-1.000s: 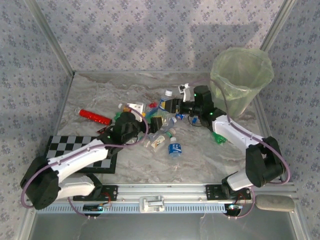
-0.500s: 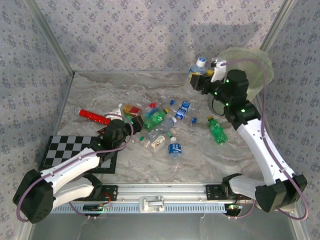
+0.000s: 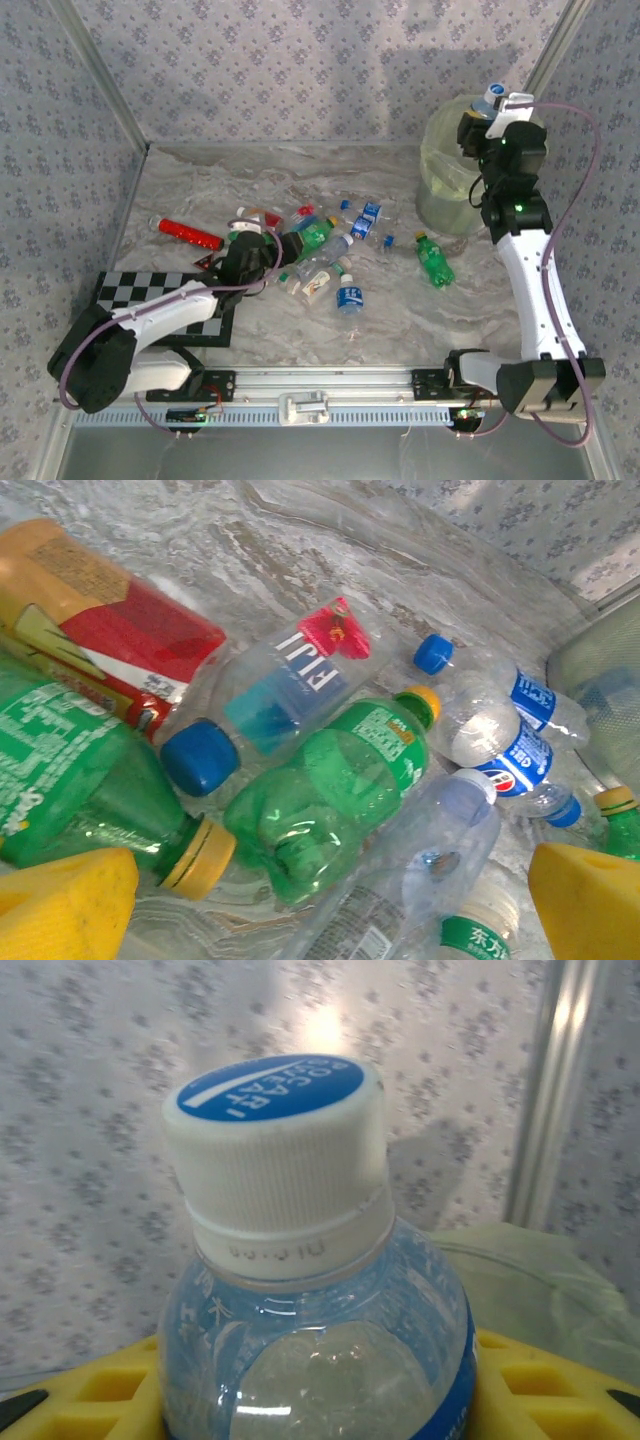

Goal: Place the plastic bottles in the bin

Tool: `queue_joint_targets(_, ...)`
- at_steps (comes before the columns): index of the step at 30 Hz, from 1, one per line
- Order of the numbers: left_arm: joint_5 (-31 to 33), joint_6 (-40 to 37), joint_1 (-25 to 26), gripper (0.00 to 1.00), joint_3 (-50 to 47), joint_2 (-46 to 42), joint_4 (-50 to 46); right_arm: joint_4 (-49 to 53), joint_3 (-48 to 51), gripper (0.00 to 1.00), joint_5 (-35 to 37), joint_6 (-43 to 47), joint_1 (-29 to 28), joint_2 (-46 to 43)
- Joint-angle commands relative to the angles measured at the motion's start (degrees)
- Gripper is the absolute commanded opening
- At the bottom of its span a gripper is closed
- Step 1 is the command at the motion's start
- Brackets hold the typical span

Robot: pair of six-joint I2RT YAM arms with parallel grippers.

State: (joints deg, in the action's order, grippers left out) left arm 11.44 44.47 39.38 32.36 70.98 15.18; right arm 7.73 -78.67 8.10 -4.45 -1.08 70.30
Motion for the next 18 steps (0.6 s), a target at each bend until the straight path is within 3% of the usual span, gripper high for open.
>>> queue_joint_targets(1,-1.25,0.44,0.00,1.00,3.13,0.79,0.60,2.03,-4.28,0.54,2.19,1.19,1.95,3.52)
queue_joint_targets(9,-1.12,-0.41,0.19,1.00,2.84,0.61,-1.29,15.18,-15.53,0.54,-3.09,-1.53,6.77,17.35)
queue_joint_targets(18,-0.49,-1.70,1.07,1.00,3.45,1.08,-1.86,25.41,-24.55,0.54,-7.53,-2.83,7.85,30.20)
